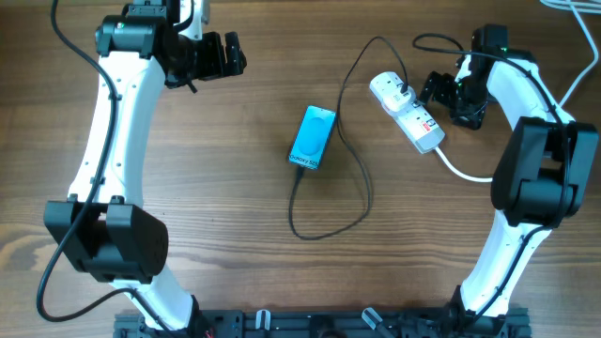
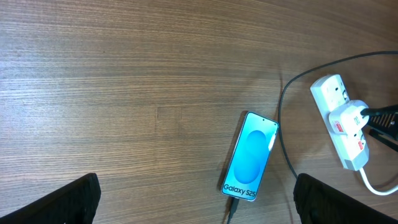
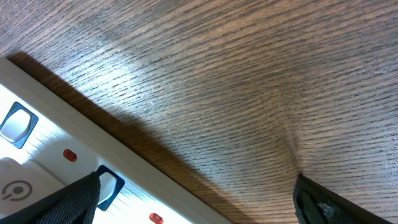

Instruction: Plug charger to phone and switch on socket

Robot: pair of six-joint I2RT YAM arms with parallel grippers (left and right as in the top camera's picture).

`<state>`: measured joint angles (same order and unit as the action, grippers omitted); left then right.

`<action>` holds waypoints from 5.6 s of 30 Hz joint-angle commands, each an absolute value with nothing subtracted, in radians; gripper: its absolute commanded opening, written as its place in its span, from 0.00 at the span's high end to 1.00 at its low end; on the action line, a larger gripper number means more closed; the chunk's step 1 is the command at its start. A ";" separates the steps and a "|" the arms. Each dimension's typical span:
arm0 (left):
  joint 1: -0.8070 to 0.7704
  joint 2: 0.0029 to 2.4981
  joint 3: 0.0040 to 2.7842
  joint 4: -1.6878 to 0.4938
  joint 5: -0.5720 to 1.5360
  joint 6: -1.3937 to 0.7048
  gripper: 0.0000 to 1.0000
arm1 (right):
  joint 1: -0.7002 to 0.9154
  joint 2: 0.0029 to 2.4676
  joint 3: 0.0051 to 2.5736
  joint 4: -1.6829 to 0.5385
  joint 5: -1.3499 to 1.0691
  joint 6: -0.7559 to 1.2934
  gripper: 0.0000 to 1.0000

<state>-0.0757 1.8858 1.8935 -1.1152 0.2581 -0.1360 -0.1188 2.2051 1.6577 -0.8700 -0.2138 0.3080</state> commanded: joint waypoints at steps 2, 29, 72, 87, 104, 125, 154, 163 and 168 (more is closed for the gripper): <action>-0.074 1.892 1.890 -1.115 0.245 -0.128 0.00 | -0.119 2.227 1.666 -0.880 -0.239 0.279 0.00; -0.074 1.892 1.891 -1.115 0.245 -0.128 0.00 | -0.115 2.228 1.661 -0.893 -0.242 0.210 0.00; -0.074 1.892 1.891 -1.115 0.245 -0.128 0.00 | -0.143 2.228 1.660 -0.881 -0.264 0.286 0.00; -0.074 1.892 1.890 -1.115 0.245 -0.128 0.00 | -0.112 2.228 1.660 -0.877 -0.184 0.303 0.00; -0.074 1.892 1.890 -1.115 0.245 -0.128 0.00 | -0.109 2.228 1.660 -0.877 -0.189 0.294 0.00; -0.074 1.892 1.891 -1.115 0.245 -0.128 0.00 | -0.109 2.228 1.660 -0.877 -0.223 0.235 0.00; -0.074 1.892 1.891 -1.115 0.245 -0.128 0.00 | -0.109 2.241 1.641 -0.878 -0.256 0.172 0.00; -0.074 1.892 1.891 -1.115 0.245 -0.128 0.00 | -0.128 2.241 1.642 -0.871 -0.218 0.244 0.01; -0.074 1.892 1.890 -1.115 0.245 -0.128 0.00 | -0.157 2.241 1.642 -0.855 -0.249 0.277 0.00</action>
<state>-0.0757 1.8858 1.8938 -1.1152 0.2581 -0.1360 -0.1337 2.2066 1.6573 -0.8581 -0.2543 0.2459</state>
